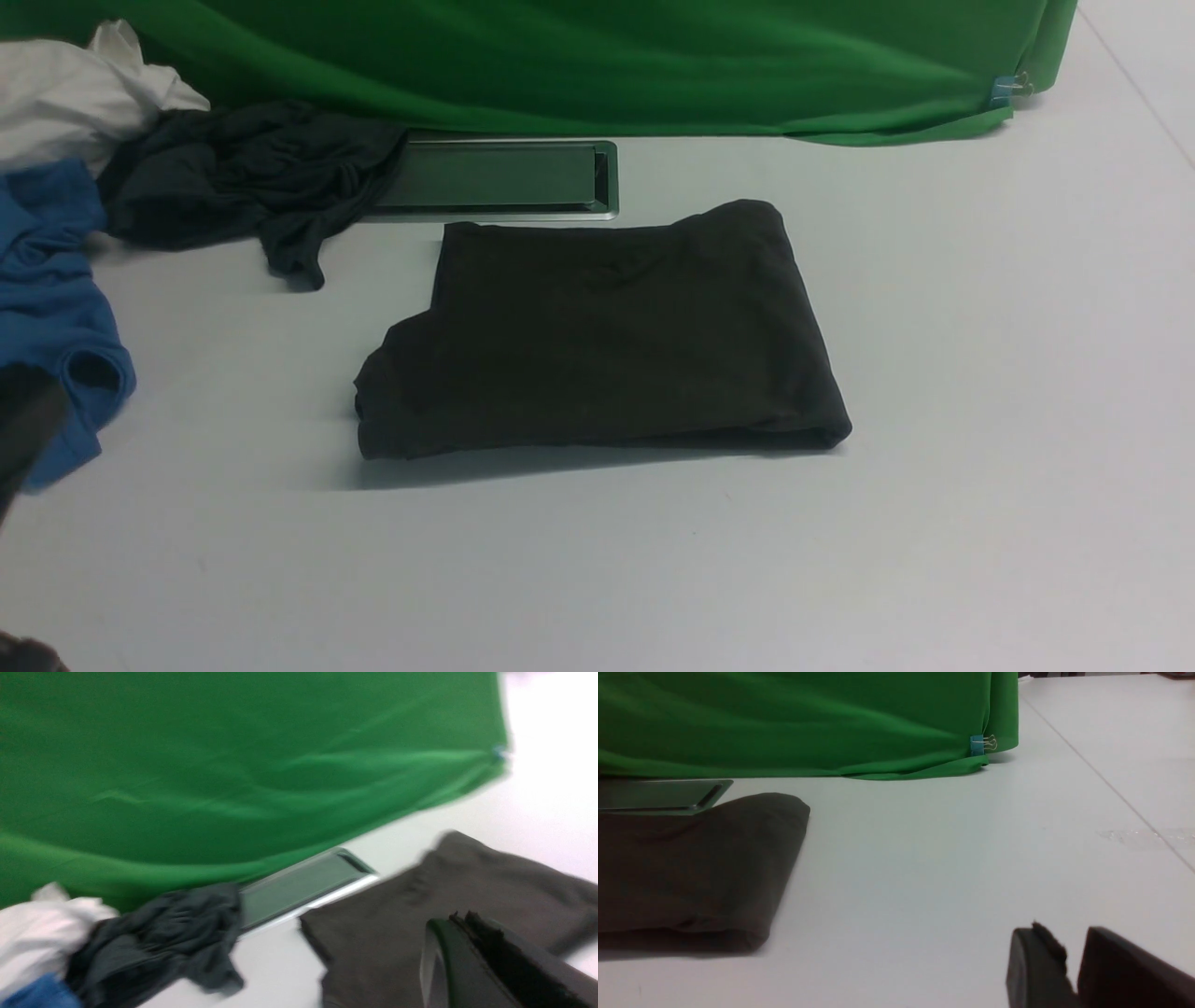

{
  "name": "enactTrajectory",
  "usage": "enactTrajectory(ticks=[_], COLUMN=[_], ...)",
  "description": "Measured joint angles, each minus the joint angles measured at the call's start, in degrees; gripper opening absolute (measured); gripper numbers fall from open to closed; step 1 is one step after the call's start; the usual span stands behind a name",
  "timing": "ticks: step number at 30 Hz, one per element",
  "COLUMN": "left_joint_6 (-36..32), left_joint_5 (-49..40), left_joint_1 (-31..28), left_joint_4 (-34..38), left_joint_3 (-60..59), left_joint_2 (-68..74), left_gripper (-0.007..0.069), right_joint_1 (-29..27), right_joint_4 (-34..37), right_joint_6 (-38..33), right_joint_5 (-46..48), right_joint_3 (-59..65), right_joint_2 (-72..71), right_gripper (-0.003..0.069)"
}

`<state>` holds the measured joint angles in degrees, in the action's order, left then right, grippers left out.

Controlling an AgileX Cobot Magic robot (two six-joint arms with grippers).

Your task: Fold a long-sleeved shirt on a white desktop.

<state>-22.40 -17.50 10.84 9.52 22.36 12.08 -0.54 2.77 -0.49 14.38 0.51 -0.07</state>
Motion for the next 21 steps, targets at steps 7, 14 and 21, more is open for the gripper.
enactTrajectory(ticks=[7, 14, 21], left_joint_6=[1.5, 5.5, 6.4], left_joint_5=[8.5, 9.9, 3.5], left_joint_1=[-11.4, -12.4, -12.4], left_joint_4=[0.8, 0.8, 1.0], left_joint_3=[-13.6, -22.6, -22.7], left_joint_2=[-10.2, -12.1, -12.2], left_gripper=[0.0018, 0.0018, 0.0018], right_joint_1=[0.0, 0.0, 0.0], right_joint_4=[0.0, 0.0, 0.0], right_joint_6=[0.0, 0.0, 0.0], right_joint_5=[0.0, 0.0, 0.0], right_joint_3=[0.0, 0.0, 0.0], right_joint_2=[0.0, 0.0, 0.0], right_gripper=[0.0166, 0.0179, 0.0198])
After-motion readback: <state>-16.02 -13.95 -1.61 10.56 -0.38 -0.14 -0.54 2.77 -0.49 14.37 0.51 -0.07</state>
